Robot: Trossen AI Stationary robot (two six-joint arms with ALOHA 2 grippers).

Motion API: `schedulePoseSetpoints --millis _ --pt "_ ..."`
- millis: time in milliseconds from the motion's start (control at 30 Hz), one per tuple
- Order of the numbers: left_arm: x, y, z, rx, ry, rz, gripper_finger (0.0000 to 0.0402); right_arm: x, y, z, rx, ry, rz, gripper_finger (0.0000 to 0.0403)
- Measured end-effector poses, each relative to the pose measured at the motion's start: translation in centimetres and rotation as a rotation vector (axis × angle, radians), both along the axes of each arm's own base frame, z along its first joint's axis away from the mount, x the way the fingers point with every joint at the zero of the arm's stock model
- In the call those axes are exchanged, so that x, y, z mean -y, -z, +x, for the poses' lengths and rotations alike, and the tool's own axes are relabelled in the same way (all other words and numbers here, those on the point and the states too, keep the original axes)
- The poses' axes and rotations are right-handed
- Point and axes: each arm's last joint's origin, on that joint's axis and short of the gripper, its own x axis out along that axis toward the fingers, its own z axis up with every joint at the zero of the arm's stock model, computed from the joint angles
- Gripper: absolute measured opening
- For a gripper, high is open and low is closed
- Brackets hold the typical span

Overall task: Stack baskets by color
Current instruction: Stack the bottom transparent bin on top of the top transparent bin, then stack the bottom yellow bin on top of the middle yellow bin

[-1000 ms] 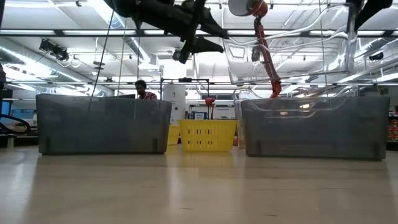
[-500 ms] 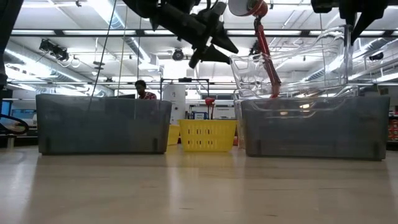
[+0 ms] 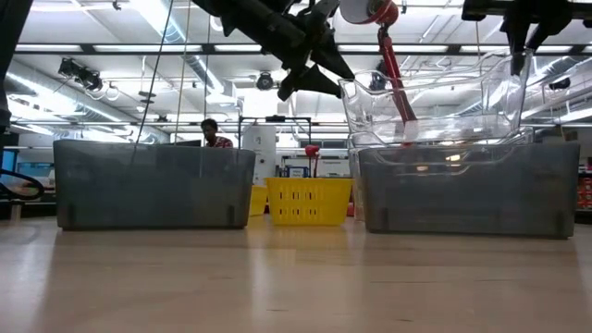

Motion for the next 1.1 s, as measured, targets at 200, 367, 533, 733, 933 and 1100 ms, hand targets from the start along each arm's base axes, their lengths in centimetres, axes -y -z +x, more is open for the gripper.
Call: schedulePoseSetpoints --millis 200,367,533,733,933,1100 --pt "0.7 0.0 0.1 0.005 -0.004 -0.030 0.0171 0.5 0.1 -0.1 -0.036 -0.007 -0.016 0.0008" --pt "0.8 0.0 0.2 0.007 -0.009 -0.041 0.0171 0.6 0.1 -0.2 -0.043 0.015 -0.008 0.0032" --pt "1.1 -0.1 0.3 0.014 -0.011 -0.058 0.0171 0.9 0.1 -0.2 -0.041 0.042 -0.025 0.0077" --pt "1.8 0.0 0.3 0.011 0.001 -0.058 0.0171 1.2 0.1 -0.3 -0.031 0.106 -0.009 0.0123" --pt "2.0 0.0 0.2 -0.009 0.012 -0.053 0.0171 1.1 0.1 -0.3 -0.020 0.141 0.010 0.0139" --pt "1.6 -0.1 -0.1 -0.017 0.014 -0.045 0.0172 1.1 0.1 -0.3 -0.005 0.186 0.023 0.0140"
